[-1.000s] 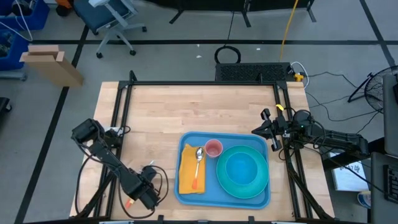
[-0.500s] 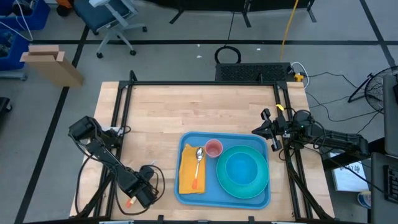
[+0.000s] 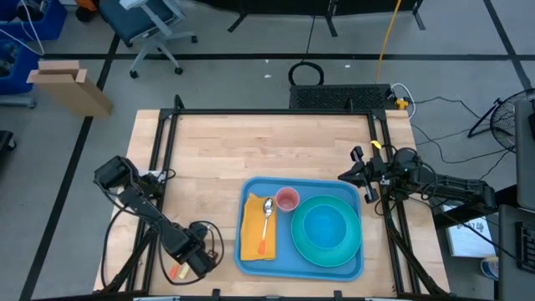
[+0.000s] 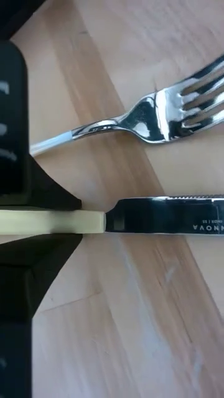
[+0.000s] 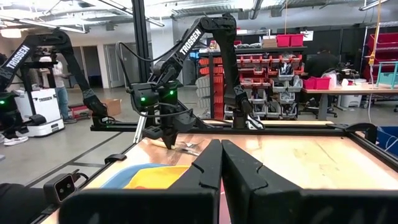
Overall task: Set up tray
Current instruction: Put the yellow table knife on top of the yellow table napkin to the left side of the orange spoon
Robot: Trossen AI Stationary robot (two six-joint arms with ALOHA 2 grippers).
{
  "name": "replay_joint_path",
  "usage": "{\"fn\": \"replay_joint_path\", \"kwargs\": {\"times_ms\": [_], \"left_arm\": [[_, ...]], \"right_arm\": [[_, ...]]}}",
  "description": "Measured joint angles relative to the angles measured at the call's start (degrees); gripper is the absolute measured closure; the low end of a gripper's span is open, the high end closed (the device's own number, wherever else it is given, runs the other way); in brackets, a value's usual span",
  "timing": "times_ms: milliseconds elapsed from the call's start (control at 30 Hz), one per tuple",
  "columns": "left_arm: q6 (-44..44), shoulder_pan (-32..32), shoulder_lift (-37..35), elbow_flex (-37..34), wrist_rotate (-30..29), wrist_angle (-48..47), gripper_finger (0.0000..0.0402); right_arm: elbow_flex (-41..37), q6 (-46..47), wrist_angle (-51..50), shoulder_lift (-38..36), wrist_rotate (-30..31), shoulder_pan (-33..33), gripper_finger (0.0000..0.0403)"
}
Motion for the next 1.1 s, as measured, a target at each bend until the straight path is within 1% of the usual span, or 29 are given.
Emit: {"fn": "replay_joint_path", "kwargs": {"times_ms": [133,200,300,400,467,533,633,767,833,900,1000,1100], "left_arm": [[-3.02,-0.1,-1.25,0.02,0.16,-0.45,0.0357],[-4.82,-0.33,-2.95,-0.19,-1.69,-0.67,0.0357],[-6.89,-0.6,-7.08,-0.13,-9.96,-0.66,0.0357],[-7.41,-0.03,-11.39,-0.02,-20.42,-0.32,0.0357],[-5.88,1.54,-13.39,-0.05,-24.86,1.32,0.0357],[-2.3,4.21,-14.29,0.66,-27.6,3.76,0.0357],[6.19,9.34,-14.43,1.8,-28.1,8.55,0.0357],[19.29,16.04,-13.3,3.37,-29.13,18.46,0.0357],[22.85,18.42,-12.14,4.05,-29.82,20.15,0.0357],[24.6,20.03,-9.96,4.42,-28.06,21.41,0.0357],[23.98,20.73,-5.96,4.37,-24.65,22.47,0.0357],[21.82,20.71,-2.49,4.37,-23.67,27.85,0.0357]], "right_arm": [[0.0,0.0,-0.37,0.0,0.0,0.0,0.0403],[0.0,0.01,-0.33,0.0,0.0,0.0,0.0403],[0.0,0.0,-0.43,0.0,-0.19,-0.02,0.0403],[0.0,-0.01,-0.61,0.0,-0.2,-0.01,0.0403],[0.0,0.0,-0.72,0.0,-0.21,-0.01,0.0403],[0.0,-0.01,-0.75,0.0,-0.22,0.0,0.0403],[0.0,-0.01,-0.75,0.0,-0.22,-0.02,0.0403],[0.0,0.0,-0.75,0.0,-0.22,-0.01,0.0403],[0.0,-0.01,-0.75,0.0,-0.22,0.0,0.0403],[0.0,-0.01,-0.77,0.0,-0.24,0.0,0.0403],[0.0,0.01,-0.91,-0.02,-0.24,0.0,0.0403],[0.0,-0.01,-1.14,0.03,-0.24,-0.01,0.0403]]}}
